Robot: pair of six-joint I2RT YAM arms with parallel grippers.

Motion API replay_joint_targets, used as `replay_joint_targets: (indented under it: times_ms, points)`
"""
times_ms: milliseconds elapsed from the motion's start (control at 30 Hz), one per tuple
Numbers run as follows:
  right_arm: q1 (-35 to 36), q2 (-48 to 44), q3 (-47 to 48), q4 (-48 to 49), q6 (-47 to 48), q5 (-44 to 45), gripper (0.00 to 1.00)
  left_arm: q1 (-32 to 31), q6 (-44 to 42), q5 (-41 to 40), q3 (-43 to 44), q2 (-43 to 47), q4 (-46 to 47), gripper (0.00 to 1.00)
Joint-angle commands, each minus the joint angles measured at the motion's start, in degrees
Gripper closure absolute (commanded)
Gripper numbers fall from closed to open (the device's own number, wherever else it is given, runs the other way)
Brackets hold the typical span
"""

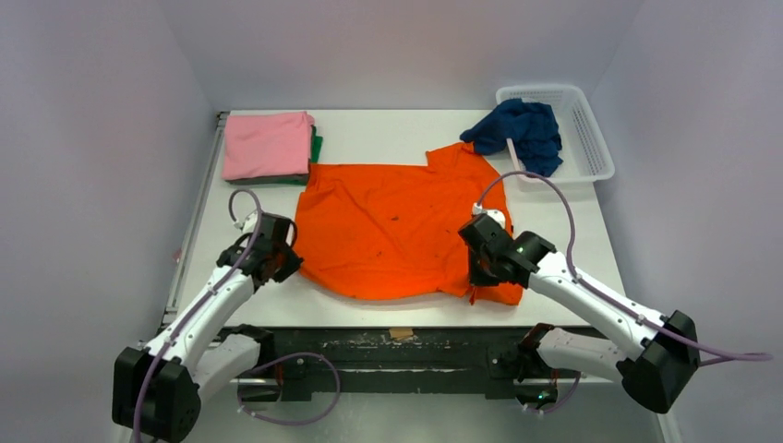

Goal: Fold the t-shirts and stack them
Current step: Fold the flattened tshirt in 1/3 of the way

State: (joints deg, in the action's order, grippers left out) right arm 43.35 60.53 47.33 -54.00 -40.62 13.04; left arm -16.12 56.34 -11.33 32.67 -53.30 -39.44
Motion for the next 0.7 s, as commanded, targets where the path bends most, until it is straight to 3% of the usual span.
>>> replay_joint_targets:
  times_ms: [0,300,500,533,600,667]
  points:
    - [-4.19,3.21,5.01,6.75,4.73,8.45,1.00,1.08,-0.88,-2.45,5.82,-5.31,4.15,1.00]
    - [-14.67,14.62,11.38,16.42,13.54,4.05,1.00,3.94,-2.73,-2.85,15.57,-20.08,7.87,1.00]
    - [-21.25,28.12,18.31,21.23,19.71,-0.81,0.99,5.58,-4.62,-0.95,24.38,-32.72,8.57,1.00]
    - [-21.77,31.06,20.20,22.48,21.18,-0.21,0.95,5.91,-4.92,-0.64,26.23,-34.62,7.67,0.96]
    - [-23.06,37.11,25.55,21.56,22.61,3.18,0.77,6.74,-5.87,0.03,29.72,-37.44,6.45,0.82]
    - [-23.38,41.90,30.84,19.88,22.73,11.33,0.62,7.17,-6.32,0.53,31.50,-37.53,5.98,0.54]
